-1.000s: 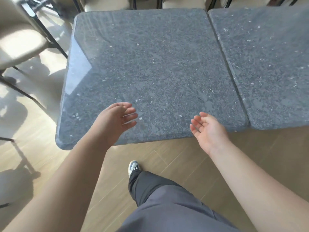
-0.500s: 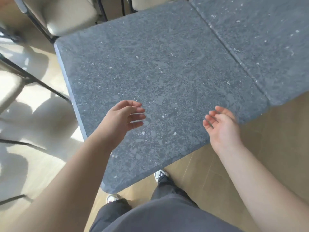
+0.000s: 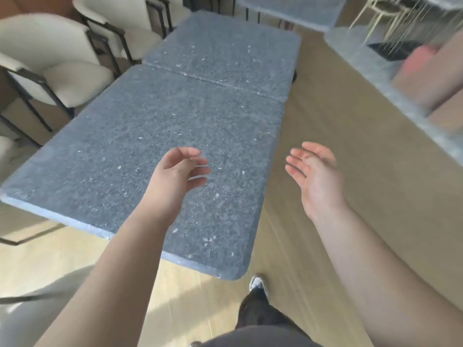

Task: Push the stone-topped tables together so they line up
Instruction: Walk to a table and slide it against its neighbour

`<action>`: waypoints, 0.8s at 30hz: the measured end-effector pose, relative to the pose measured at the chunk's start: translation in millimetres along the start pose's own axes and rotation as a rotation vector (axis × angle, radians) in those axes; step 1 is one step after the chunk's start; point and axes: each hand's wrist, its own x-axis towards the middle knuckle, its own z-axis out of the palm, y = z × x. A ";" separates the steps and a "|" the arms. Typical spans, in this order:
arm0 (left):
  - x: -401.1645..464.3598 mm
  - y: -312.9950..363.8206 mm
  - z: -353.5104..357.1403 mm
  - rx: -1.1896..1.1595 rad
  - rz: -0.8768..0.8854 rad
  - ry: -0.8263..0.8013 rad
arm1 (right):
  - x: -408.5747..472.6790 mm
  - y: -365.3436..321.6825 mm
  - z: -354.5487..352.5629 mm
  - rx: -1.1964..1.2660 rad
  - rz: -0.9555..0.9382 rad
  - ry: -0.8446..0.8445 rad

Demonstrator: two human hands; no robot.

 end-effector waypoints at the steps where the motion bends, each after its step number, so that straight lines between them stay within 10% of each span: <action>1: -9.6 9.9 1.3 0.005 0.033 -0.033 | -18.2 -9.1 0.3 -0.004 -0.031 0.019; 24: -106.9 85.2 29.5 0.022 0.309 -0.285 | -156.6 -83.5 5.1 -0.013 -0.321 0.219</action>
